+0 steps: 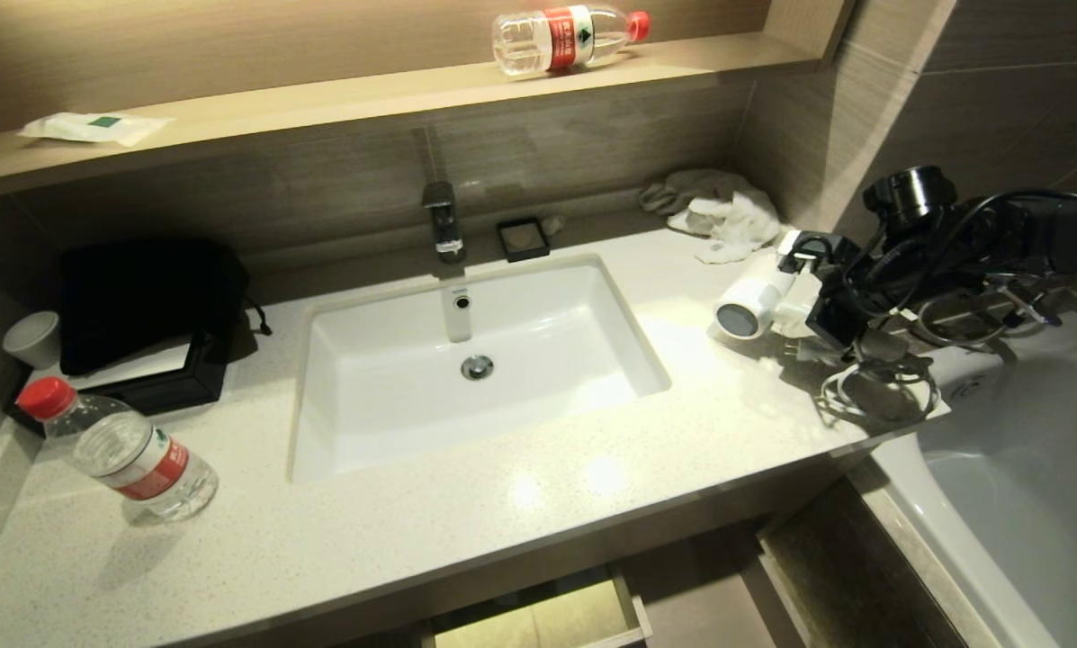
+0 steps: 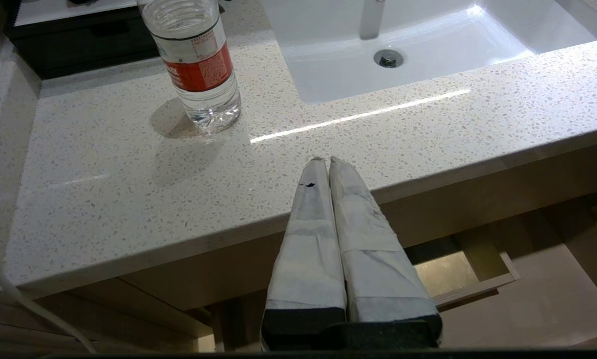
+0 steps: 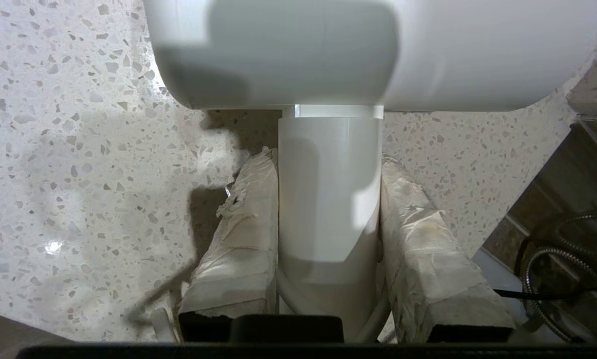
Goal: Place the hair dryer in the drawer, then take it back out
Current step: Pick up the hairdryer
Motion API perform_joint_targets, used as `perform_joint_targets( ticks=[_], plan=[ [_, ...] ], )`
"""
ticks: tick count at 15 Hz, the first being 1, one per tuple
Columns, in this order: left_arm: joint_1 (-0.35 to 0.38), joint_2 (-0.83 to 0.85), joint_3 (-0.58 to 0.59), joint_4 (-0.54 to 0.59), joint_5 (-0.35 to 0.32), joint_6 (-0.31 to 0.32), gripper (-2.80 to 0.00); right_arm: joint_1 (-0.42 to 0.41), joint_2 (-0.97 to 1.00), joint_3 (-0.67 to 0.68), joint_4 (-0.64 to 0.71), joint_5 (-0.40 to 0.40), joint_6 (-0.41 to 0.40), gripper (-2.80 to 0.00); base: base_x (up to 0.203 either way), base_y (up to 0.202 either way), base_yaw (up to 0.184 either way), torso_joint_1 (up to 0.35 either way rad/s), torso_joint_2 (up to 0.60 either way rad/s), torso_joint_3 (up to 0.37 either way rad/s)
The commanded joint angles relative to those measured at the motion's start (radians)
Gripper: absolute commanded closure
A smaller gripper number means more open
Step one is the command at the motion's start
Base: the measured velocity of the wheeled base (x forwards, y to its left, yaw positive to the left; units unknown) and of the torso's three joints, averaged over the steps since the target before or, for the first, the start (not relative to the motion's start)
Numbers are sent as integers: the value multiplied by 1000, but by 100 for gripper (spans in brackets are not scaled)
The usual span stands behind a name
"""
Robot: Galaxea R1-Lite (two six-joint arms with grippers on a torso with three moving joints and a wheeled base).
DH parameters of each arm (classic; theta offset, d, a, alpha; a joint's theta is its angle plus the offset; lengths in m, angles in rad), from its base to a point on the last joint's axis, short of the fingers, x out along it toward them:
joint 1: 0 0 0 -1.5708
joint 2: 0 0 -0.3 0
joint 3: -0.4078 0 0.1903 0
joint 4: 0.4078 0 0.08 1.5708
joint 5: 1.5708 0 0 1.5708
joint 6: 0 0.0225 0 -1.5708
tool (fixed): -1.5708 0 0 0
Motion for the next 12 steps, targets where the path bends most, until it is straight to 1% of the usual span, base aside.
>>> perform_joint_targets(
  ticks=[1,5,8,12],
  plan=[
    [0,0,0,1,0,0,0,2,-38,6,6,1,-4,0,0,0,0,0,0,0],
    [0,0,0,-1,0,0,0,2,-100,21,44,0,-3,0,0,0,0,0,0,0],
    [0,0,0,0,0,0,0,6,-161,66,53,-1,-1,0,0,0,0,0,0,0],
    [0,0,0,1,0,0,0,9,-273,146,63,-1,41,0,0,0,0,0,0,0]
  ],
)
